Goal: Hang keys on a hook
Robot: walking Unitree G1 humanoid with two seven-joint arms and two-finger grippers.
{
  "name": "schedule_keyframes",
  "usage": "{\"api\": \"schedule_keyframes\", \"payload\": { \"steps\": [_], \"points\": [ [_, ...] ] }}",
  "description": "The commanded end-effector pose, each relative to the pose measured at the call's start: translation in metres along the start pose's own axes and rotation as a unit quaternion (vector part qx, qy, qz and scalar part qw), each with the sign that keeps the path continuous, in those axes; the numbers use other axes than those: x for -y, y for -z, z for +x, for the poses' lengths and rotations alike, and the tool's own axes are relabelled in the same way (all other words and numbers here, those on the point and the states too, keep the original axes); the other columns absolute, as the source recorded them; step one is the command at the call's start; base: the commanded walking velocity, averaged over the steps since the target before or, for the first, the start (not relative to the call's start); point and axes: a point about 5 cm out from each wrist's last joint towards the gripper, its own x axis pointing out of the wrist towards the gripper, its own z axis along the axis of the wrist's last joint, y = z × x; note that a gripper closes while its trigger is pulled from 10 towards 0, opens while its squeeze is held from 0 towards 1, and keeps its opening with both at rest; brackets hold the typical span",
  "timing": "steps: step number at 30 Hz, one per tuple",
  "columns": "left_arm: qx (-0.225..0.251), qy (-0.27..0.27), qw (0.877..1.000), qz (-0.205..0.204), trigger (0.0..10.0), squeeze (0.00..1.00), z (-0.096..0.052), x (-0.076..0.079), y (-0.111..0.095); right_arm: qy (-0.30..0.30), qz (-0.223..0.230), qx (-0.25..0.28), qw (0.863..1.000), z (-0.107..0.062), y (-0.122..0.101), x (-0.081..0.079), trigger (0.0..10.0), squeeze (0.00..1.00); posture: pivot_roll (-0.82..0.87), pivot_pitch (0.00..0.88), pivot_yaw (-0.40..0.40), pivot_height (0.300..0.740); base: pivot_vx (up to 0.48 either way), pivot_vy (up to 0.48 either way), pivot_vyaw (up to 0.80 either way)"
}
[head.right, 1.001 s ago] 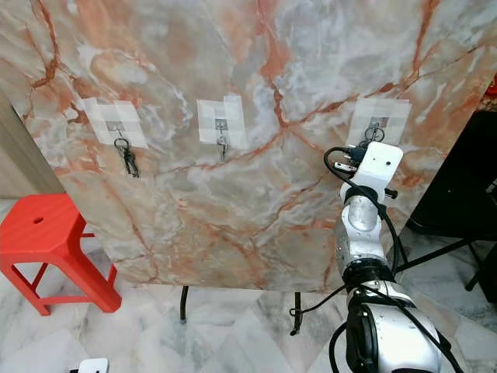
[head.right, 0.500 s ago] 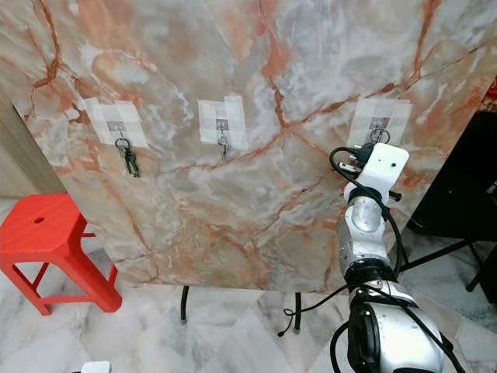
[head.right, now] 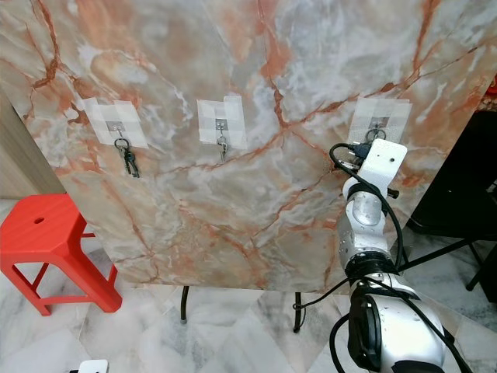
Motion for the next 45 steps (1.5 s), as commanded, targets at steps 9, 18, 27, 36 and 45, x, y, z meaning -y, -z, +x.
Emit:
{"api": "schedule_keyframes", "payload": {
  "steps": [9, 18, 27, 36, 45],
  "points": [
    [-0.018, -0.001, 1.0, 0.001, 10.0, 0.0, -0.002, -0.003, 0.008, 0.016, 0.021, 0.016, 1.0, 0.008, -0.017, 0.003, 10.0, 0.0, 0.05, 0.0, 0.012, 0.74, 0.0, 0.0, 0.0],
    [-0.021, 0.001, 1.0, 0.003, 10.0, 0.0, -0.003, -0.003, 0.011, 0.0, 0.012, -0.014, 1.0, 0.008, -0.01, 0.001, 10.0, 0.0, 0.06, 0.0, 0.013, 0.74, 0.0, 0.0, 0.0],
    [-0.018, 0.002, 1.0, 0.004, 10.0, 0.0, -0.003, -0.002, 0.009, -0.018, 0.013, -0.025, 0.999, 0.008, -0.008, -0.003, 10.0, 0.0, 0.06, 0.0, 0.014, 0.74, 0.0, 0.0, 0.0],
    [-0.015, 0.003, 1.0, 0.005, 10.0, 0.0, -0.003, 0.0, 0.009, -0.023, 0.021, -0.036, 0.999, 0.005, -0.002, -0.004, 10.0, 0.0, 0.06, 0.0, 0.016, 0.74, 0.0, 0.0, 0.0],
    [-0.018, 0.002, 1.0, 0.006, 10.0, 0.0, -0.003, 0.0, 0.011, -0.039, 0.019, -0.033, 0.999, 0.005, -0.004, -0.008, 10.0, 1.0, 0.06, 0.0, 0.016, 0.74, 0.0, 0.0, 0.0]
  ]
}}
